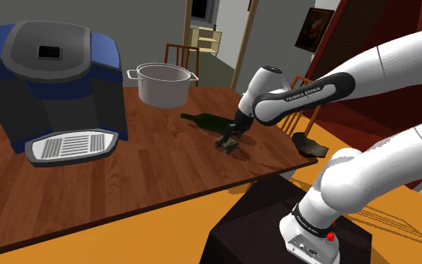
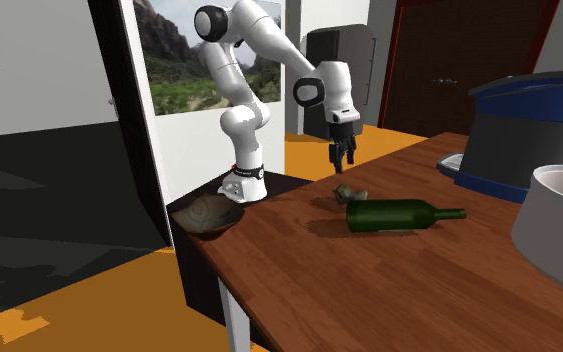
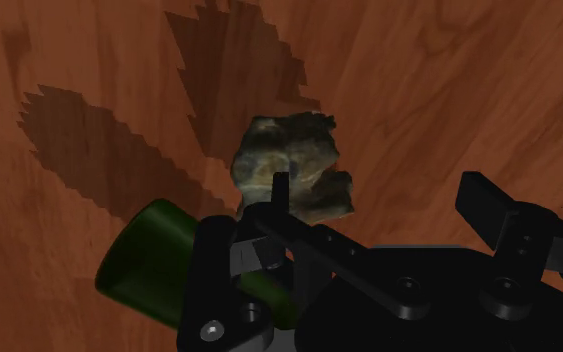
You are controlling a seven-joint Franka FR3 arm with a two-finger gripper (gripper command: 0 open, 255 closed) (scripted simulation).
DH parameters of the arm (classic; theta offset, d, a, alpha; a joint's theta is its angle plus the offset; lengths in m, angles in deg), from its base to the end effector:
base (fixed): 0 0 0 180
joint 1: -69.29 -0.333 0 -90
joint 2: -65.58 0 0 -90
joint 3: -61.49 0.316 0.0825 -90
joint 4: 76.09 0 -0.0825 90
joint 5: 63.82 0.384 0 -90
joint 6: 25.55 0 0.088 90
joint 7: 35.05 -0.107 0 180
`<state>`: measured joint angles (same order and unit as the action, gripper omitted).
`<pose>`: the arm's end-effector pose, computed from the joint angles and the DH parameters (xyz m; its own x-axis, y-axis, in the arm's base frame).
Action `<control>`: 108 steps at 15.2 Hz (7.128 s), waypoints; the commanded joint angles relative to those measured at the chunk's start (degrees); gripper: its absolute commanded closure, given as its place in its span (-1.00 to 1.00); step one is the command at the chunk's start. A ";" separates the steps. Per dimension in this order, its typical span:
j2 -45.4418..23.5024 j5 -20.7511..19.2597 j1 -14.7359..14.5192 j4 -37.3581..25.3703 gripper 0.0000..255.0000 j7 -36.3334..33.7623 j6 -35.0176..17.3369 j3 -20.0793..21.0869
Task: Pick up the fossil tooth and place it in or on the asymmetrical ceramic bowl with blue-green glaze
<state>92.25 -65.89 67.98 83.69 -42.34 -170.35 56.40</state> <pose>0.3759 -0.0221 0.3627 0.9669 -0.1604 0.1984 -0.1558 -0.9870 -0.0390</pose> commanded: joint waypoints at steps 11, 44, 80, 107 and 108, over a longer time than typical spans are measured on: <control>-9.20 1.09 -0.90 0.93 -1.00 0.61 -10.69 -0.73; -14.01 5.16 -7.21 -9.24 -1.00 45.93 7.49 -19.25; -6.98 1.98 -6.00 -12.93 1.00 42.18 17.71 -17.33; 10.74 -10.15 6.06 -14.37 1.00 53.89 36.54 -25.91; 11.25 -10.98 6.89 -14.47 1.00 55.15 37.10 -26.86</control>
<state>103.06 -75.98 74.01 69.67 11.29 -134.10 30.60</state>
